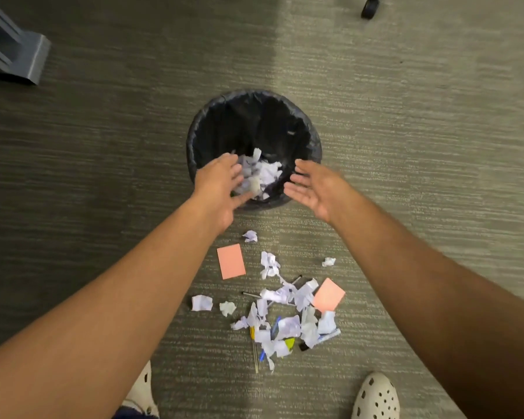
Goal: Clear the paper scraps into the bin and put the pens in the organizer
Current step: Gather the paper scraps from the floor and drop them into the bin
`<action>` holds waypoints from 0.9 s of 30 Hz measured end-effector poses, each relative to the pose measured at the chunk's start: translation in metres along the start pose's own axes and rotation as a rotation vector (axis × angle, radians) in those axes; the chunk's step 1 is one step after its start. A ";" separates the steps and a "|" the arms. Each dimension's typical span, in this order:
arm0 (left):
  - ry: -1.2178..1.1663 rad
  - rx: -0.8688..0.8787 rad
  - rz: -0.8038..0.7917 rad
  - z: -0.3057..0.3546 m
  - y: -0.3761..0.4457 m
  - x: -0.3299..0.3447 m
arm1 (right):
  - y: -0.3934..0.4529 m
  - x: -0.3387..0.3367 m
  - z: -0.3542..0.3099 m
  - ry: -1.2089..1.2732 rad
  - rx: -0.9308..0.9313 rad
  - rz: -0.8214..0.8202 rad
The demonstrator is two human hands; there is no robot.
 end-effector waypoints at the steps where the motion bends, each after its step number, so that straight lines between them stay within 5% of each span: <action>1: 0.052 0.017 0.027 -0.013 0.002 -0.009 | -0.002 -0.014 0.013 -0.041 -0.034 0.034; 11: 0.512 -0.042 0.204 -0.191 0.058 -0.097 | -0.005 -0.123 0.201 -0.656 -0.118 0.045; 18: 1.078 0.077 0.324 -0.283 0.099 -0.154 | -0.009 -0.146 0.311 -1.234 -0.233 -0.198; 22: 1.253 0.085 0.489 -0.295 0.116 -0.187 | 0.005 -0.148 0.349 -1.271 -0.245 -0.207; 27: 1.210 0.040 0.459 -0.309 0.144 -0.212 | 0.025 -0.134 0.368 -1.192 -0.196 -0.147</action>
Point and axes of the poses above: each hand's wrist, its own y-axis towards the middle knuckle, its own x-axis out of the palm, z = x × y, the point moved 1 cm from there along y, towards the middle knuckle, and after that the axes turned 13 degrees about -x, right-handed, at the moved point
